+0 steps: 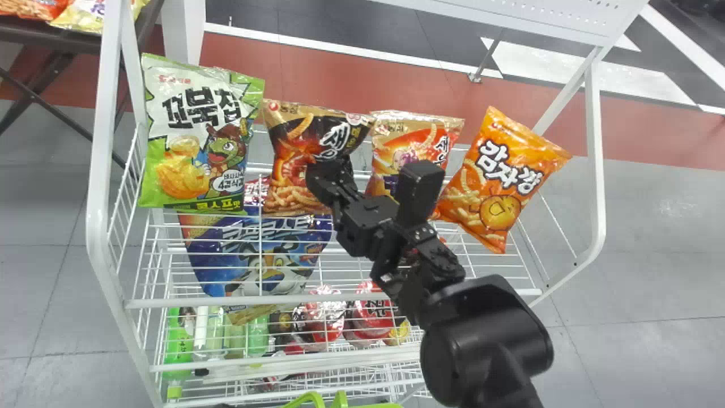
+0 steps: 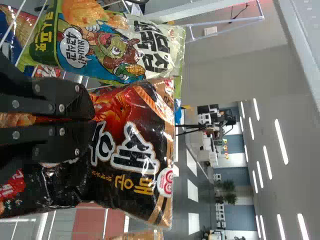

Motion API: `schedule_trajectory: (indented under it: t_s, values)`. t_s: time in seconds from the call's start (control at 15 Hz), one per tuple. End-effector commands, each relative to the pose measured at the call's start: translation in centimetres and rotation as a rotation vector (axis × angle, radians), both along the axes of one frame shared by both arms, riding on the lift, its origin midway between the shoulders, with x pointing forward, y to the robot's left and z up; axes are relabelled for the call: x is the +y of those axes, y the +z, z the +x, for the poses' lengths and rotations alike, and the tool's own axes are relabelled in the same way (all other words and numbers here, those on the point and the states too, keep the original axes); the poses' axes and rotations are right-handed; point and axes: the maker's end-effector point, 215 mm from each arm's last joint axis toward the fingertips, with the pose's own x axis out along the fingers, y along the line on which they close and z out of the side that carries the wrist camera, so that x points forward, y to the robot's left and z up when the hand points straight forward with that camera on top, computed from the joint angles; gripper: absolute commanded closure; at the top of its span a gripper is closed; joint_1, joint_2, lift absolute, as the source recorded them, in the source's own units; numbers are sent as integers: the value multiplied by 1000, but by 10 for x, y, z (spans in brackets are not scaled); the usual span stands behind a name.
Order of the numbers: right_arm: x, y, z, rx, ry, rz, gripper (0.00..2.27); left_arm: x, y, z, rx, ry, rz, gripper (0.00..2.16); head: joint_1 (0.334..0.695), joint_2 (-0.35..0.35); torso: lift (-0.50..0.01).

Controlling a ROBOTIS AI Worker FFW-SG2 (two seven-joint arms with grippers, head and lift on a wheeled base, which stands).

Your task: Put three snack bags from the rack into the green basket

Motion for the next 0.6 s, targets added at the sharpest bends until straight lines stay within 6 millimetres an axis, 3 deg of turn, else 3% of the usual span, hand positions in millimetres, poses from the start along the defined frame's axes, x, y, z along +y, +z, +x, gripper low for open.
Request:
schedule_trajectory:
  t_s: [0.0,0.2,0.4,0.53]
  values:
    - [-8,14,-27,1,7,8,2223,2,1,8,-11,15,-4,1413,695,-350,0]
    - [-24,36,-75,47,35,37,2219,3,0,16,-32,27,-3,1413,695,-350,0]
    - [-62,44,-113,104,11,35,2223,4,-2,22,-47,36,5,1413,695,-350,0]
    - [-60,33,-132,184,71,29,2223,13,-5,30,-53,77,2,1413,695,-350,0]
